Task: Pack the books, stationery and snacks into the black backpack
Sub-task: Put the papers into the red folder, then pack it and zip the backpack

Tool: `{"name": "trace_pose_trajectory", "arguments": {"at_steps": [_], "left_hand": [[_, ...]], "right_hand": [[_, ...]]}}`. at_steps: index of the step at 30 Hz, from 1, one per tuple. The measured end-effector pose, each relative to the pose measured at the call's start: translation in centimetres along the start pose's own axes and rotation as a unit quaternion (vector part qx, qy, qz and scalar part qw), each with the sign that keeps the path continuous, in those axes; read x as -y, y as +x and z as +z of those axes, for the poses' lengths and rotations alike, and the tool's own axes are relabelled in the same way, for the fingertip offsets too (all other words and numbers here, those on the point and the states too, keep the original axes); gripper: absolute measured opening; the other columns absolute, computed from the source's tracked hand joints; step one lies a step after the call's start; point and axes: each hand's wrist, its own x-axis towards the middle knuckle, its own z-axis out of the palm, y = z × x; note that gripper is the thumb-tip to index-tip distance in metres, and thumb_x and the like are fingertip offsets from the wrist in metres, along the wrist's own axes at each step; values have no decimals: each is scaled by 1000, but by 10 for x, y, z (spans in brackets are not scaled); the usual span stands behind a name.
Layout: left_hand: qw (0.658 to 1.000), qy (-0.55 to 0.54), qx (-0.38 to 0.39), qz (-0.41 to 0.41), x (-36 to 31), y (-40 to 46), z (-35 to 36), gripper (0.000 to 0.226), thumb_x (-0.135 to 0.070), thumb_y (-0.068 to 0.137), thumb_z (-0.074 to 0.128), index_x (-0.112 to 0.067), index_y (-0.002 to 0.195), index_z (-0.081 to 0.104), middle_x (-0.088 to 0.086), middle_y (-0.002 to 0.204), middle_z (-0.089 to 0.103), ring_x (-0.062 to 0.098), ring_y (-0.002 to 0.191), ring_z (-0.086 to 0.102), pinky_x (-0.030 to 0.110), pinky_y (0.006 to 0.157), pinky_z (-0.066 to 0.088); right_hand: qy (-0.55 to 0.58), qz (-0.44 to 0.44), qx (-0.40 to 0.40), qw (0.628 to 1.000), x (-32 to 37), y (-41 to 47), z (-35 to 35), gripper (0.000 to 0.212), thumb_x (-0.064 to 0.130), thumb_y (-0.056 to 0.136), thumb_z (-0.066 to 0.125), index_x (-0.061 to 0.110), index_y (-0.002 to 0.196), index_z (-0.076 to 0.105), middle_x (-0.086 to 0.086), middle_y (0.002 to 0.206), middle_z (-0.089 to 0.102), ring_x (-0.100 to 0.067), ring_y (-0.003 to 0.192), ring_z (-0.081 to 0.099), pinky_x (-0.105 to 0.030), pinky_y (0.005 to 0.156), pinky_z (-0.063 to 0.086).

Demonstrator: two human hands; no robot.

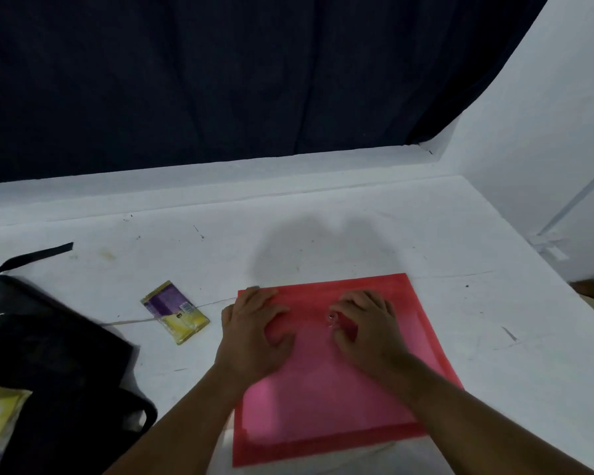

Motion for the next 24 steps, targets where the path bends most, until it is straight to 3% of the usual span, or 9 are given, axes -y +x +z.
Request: {"name": "trace_pose_trajectory", "arguments": {"at_steps": [5,9,12,15,18,20,24], "left_hand": [[998,-25,18,-46,4,4,3,33,-53,81,63,-41,111,64,-18,136,54,9,138,40,35,105,22],[998,-33,-5,-44,5,4,6,24,-48,88,61,-40,111,64,-19,132,58,7,135,44,37,102,26],[999,-24,-12,-40,5,4,7,25,-49,91,53,-38,110,66,-16,131,61,11,133,47,41,102,30],[999,-15,-12,-39,3,4,6,30,-51,94,47,-36,111,68,-16,131,63,11,133,48,37,103,28],[998,-28,-20,-45,3,3,4,30,-49,96,44,-37,109,68,-18,129,63,8,133,47,36,100,27],[998,-35,-26,-47,2,3,4,30,-47,96,43,-38,106,69,-19,128,64,7,133,47,36,98,27],[998,-33,-22,-55,2,3,4,37,-53,98,37,-39,103,71,-16,131,64,10,134,47,35,99,26]], "right_hand": [[-6,-4,-15,1000,-3,9,8,22,38,87,56,33,103,71,18,107,57,-13,109,45,-38,90,36],[-20,-28,-47,998,-5,7,13,22,33,95,50,30,102,71,16,107,59,-16,108,48,-38,85,38],[10,15,-69,997,-1,12,10,29,34,95,42,31,94,70,19,97,64,-16,104,50,-40,83,41],[33,36,-51,997,1,25,4,32,52,91,45,34,100,71,21,98,67,-15,104,51,-41,88,42],[37,-19,7,999,-5,24,6,52,71,78,56,39,117,68,22,116,61,-12,115,45,-39,96,33],[28,-63,-21,997,-7,17,10,46,61,78,64,37,116,70,19,119,60,-14,116,47,-43,96,36],[29,-140,-124,982,-9,14,16,21,29,90,62,24,102,79,8,100,67,-16,99,58,-39,83,43]]}}
